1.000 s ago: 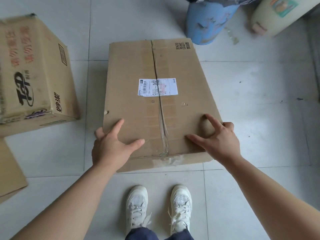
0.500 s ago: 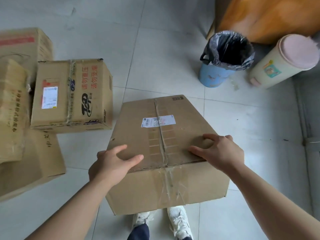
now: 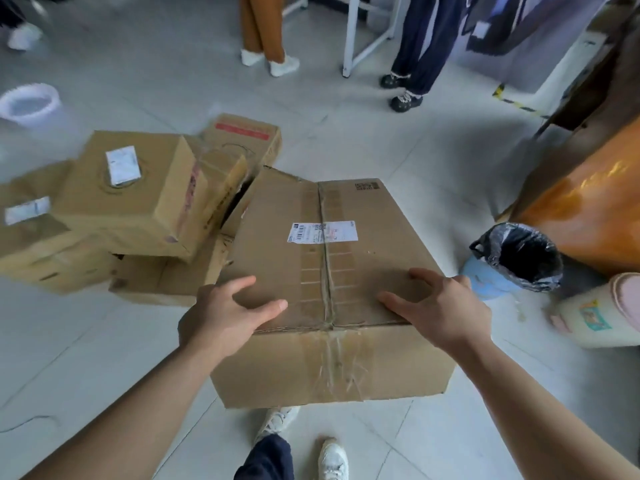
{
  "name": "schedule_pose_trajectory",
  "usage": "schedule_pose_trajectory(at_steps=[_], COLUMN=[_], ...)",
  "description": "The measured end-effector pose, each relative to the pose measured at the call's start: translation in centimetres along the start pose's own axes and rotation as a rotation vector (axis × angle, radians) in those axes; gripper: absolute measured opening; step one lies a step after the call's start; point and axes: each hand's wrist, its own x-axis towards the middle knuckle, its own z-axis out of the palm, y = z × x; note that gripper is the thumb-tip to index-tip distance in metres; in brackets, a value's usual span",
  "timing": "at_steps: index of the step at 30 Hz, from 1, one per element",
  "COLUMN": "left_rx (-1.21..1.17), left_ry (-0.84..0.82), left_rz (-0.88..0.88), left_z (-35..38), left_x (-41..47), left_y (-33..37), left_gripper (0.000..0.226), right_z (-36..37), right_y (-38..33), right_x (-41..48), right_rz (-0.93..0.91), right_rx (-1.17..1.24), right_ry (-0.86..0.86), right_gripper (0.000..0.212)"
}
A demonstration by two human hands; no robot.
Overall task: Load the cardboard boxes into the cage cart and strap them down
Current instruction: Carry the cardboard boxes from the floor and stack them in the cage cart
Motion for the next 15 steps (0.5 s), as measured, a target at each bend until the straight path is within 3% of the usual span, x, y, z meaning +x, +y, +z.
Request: schedule_pose_trajectory(at_steps=[8, 15], left_rx=[-0.111, -0.203], left_ry=[0.31, 0.537], left_rz=[-0.111, -0.276], left_z=[-12.9, -21.2], left_x=[-9.2, -16.4], left_y=[-4.8, -13.1], left_gripper=[0.078, 0.08], right_z=[-7.0, -8.8], right_y=[-12.0, -24.9], right_x=[-5.7, -12.4], right_rz=[-0.318, -0.625], right_rx=[0.025, 0.003], right_ry=[0.055, 0.001], right_gripper=[0.084, 0.083])
